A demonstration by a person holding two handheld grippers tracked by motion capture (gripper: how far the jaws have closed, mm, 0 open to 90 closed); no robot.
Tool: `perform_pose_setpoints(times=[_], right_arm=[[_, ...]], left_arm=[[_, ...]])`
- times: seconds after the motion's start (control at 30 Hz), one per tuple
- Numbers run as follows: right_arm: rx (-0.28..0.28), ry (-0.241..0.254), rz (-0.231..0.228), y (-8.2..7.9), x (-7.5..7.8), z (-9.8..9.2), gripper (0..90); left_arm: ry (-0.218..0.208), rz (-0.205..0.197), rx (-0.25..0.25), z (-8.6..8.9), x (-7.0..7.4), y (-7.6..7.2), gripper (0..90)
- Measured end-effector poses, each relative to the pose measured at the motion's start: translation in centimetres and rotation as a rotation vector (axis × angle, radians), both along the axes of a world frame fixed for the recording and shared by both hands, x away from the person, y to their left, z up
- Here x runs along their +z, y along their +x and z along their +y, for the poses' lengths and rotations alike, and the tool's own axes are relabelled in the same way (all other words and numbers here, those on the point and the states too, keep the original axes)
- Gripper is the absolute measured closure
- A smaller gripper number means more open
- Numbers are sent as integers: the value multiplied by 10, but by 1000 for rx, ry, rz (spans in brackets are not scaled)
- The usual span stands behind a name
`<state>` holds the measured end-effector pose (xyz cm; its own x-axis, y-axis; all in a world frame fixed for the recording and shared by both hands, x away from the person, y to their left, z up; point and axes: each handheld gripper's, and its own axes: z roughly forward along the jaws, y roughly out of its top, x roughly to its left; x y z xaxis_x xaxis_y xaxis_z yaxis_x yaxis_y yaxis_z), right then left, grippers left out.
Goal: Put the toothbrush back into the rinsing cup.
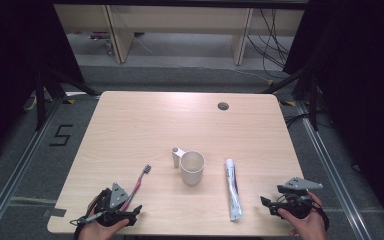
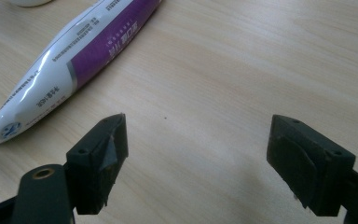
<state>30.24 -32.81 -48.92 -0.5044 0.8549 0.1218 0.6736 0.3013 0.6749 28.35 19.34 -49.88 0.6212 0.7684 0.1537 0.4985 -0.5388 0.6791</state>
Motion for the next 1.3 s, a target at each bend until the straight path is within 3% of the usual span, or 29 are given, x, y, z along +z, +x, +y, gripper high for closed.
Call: perform_pose_setpoints(times=[0.2,0.4,0.43,0.6,0.63,0.67,0.7,0.83,0.87,0.9,0.93,1.03,1.13,1.2,1.27,1.3], right_arm=[[11,-12,-12,1,-2,1,211],[48,-19,-29,4,-4,1,212],[21,-8,-4,2,-4,3,211],[38,-8,-8,3,-5,2,210],[40,-17,-32,4,-6,2,209],[43,-7,-15,4,-6,2,210],[57,-27,-38,5,-6,0,210],[52,-14,-18,4,-7,2,209],[69,-28,-37,6,-7,1,210],[34,-3,12,3,-5,4,210],[34,-3,12,3,-5,4,210],[54,-8,-2,4,-6,3,212],[59,-7,-2,4,-6,3,212],[58,-7,4,4,-6,4,212],[45,2,25,3,-5,5,212],[45,2,25,3,-5,5,212]], left_arm=[[-11,5,2,-1,-1,1,166],[-35,35,-6,-4,1,3,276],[-35,35,-6,-4,1,3,286],[-23,34,-7,-6,7,7,315],[-12,38,-6,-6,9,8,349],[-12,38,-6,-6,9,8,360],[-21,36,-5,-5,11,10,377],[-16,49,-8,-3,14,16,462],[-16,49,-8,-3,14,16,481],[-20,66,-8,-4,15,20,495],[-20,66,-8,-4,15,20,518],[46,119,-33,-6,19,34,578],[71,138,-36,-8,20,40,611],[120,173,-39,-11,20,48,631],[140,210,-36,-13,21,51,658],[140,210,-36,-13,21,51,661]])
